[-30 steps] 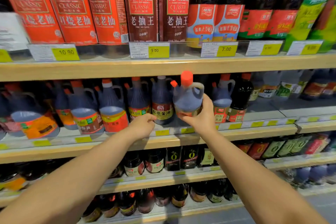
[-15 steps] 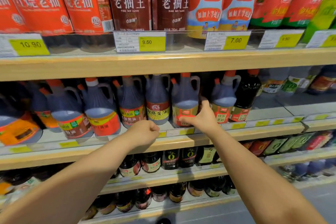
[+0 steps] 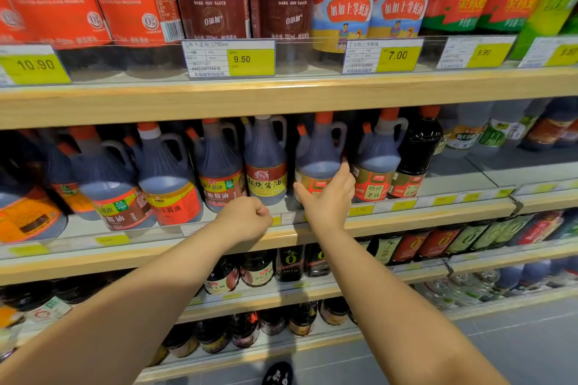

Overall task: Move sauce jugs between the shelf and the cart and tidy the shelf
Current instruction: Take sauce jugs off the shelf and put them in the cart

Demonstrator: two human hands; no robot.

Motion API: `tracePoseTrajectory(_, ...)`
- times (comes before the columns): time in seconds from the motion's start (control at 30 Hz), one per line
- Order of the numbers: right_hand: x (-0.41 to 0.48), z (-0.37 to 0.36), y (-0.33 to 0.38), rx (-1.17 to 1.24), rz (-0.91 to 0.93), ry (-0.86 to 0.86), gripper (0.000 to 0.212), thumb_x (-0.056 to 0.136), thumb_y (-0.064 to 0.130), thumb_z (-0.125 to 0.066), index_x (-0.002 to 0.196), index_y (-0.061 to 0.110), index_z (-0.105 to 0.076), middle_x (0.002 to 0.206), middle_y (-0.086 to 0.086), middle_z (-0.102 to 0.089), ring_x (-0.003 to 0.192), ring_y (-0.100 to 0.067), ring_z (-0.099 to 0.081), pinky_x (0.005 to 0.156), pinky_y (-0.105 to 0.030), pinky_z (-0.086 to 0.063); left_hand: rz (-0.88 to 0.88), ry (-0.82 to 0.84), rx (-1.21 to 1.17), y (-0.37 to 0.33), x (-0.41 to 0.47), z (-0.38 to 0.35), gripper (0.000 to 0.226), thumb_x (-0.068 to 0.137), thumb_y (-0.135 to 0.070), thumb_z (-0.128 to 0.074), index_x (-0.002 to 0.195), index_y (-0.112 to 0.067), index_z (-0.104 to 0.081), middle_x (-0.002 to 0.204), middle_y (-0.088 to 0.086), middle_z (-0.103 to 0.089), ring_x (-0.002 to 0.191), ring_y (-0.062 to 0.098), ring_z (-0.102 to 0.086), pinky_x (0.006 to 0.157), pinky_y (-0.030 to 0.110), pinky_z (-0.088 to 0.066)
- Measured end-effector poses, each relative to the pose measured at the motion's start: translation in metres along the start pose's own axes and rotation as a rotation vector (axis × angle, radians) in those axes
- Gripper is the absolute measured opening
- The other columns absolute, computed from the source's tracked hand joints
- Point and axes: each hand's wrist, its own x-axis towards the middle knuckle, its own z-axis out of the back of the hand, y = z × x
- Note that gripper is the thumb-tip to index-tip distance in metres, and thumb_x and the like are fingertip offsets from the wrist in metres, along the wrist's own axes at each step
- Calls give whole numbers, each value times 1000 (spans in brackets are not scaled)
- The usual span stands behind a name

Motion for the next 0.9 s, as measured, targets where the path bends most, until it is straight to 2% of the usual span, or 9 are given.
tracePoseTrajectory(0.23,-4,19,-6,12,-1,123,93,82,30,-70,150,8,-10,155,-10,-22,143,-26,-19,115,-37,-23,26,37,-126,1,-16,-2,43,86,-27,-57,127,-15,-57,134,0,-57,123,19,-52,101,26,-38)
tracePoseTrajectory(0.33,-26,29,-5,-40,30,96,75,85,21,-65,146,11,-23,148,-10,-33,137,-26,-30,112,-40,-31,75,-18,-317,4,-42,-9,43,86,-24,-57,129,-19,-54,122,5,-60,109,20,-57,90,23,-39)
tracePoseTrajectory(0.4,-50,39,-4,-45,72,130,61,85,21,-63,139,13,-36,138,-8,-42,128,-25,-40,105,-40,-38,85,-65,-394,8,-66,-14,40,87,-22,-56,127,-21,-55,124,7,-59,106,21,-58,84,24,-40)
tracePoseTrajectory(0.53,-108,56,6,41,114,342,30,85,24,-62,113,17,-54,110,-1,-55,92,-17,-55,80,-35,-48,186,-95,-565,31,-131,-27,31,90,-21,-54,121,-19,-58,118,0,-58,77,1,-60,68,16,-44)
tracePoseTrajectory(0.63,-163,57,23,82,127,540,15,85,26,-62,94,19,-53,80,4,-55,68,-13,-51,64,-31,-42,331,-111,-672,65,-198,-36,29,92,-24,-52,119,-17,-61,122,-1,-59,104,13,-56,84,23,-39)
tracePoseTrajectory(0.77,-242,36,51,128,151,826,16,86,27,-62,87,13,-56,68,5,-49,62,-12,-46,60,-26,-38,565,-237,-901,121,-294,-41,31,95,-22,-51,119,-4,-59,112,22,-64,111,36,-59,91,44,-47)
tracePoseTrajectory(0.8,-262,28,60,121,169,890,17,86,25,-61,86,9,-56,67,5,-47,61,-11,-44,58,-23,-37,618,-298,-952,136,-316,-40,28,94,-20,-52,114,-2,-61,103,20,-66,112,39,-58,90,46,-47)
tracePoseTrajectory(0.87,-299,13,80,133,188,1019,13,86,18,-59,81,7,-55,64,5,-45,54,-6,-39,49,-13,-32,737,-391,-1026,162,-355,-34,19,93,-23,-53,95,-10,-67,83,7,-64,95,35,-63,75,39,-48)
tracePoseTrajectory(0.9,-319,4,89,161,180,1094,9,85,13,-58,77,11,-54,60,8,-43,48,-2,-36,46,-12,-31,791,-443,-1058,176,-372,-30,18,92,-25,-53,84,-16,-66,82,7,-64,84,30,-61,70,35,-45)
